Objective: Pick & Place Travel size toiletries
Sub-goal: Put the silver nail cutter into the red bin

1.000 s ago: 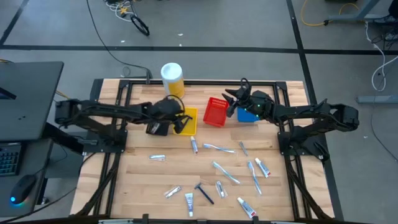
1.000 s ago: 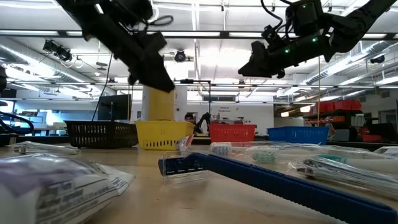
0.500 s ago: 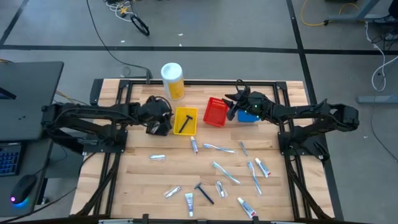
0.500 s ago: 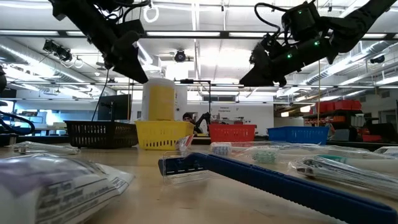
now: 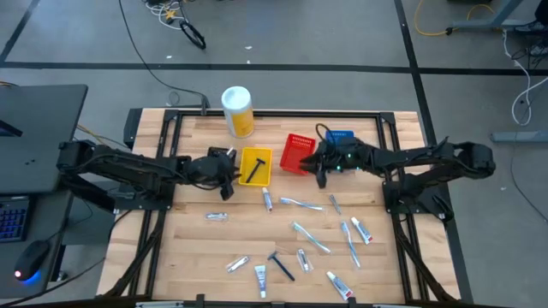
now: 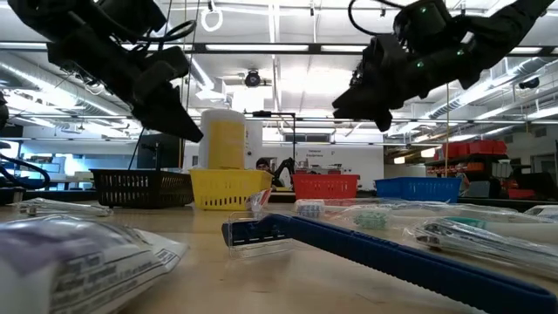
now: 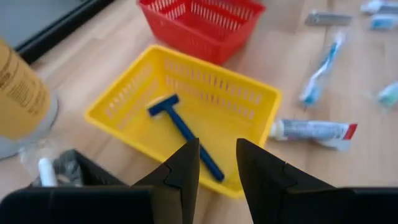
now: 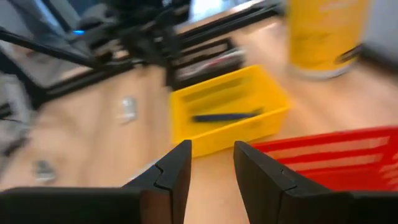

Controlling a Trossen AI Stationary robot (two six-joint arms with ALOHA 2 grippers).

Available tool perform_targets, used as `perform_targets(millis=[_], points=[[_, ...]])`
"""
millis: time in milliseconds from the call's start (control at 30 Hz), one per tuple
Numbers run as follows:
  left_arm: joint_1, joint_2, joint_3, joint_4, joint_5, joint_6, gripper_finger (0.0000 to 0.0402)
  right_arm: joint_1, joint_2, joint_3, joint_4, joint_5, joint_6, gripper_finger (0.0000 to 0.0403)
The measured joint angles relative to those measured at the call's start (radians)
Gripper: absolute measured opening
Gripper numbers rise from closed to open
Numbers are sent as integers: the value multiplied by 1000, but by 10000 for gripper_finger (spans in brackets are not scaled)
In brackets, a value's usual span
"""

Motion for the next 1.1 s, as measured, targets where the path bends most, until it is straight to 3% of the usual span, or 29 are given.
perform_targets(millis=[200, 433, 767, 967, 1100], points=[[0, 0, 4, 76, -3, 72, 113, 212, 0, 0, 0, 196, 111, 130], [0, 0, 4, 132, -1, 93, 113, 370, 0, 0, -46, 276, 184, 130], [0, 0, 4, 131, 0, 106, 113, 397, -143, 0, -507, 280, 356, 130], [0, 0, 4, 131, 0, 110, 113, 397, -203, -1, -886, 330, 600, 130], [0, 0, 4, 131, -1, 110, 113, 402, -155, -20, -920, 280, 682, 130]])
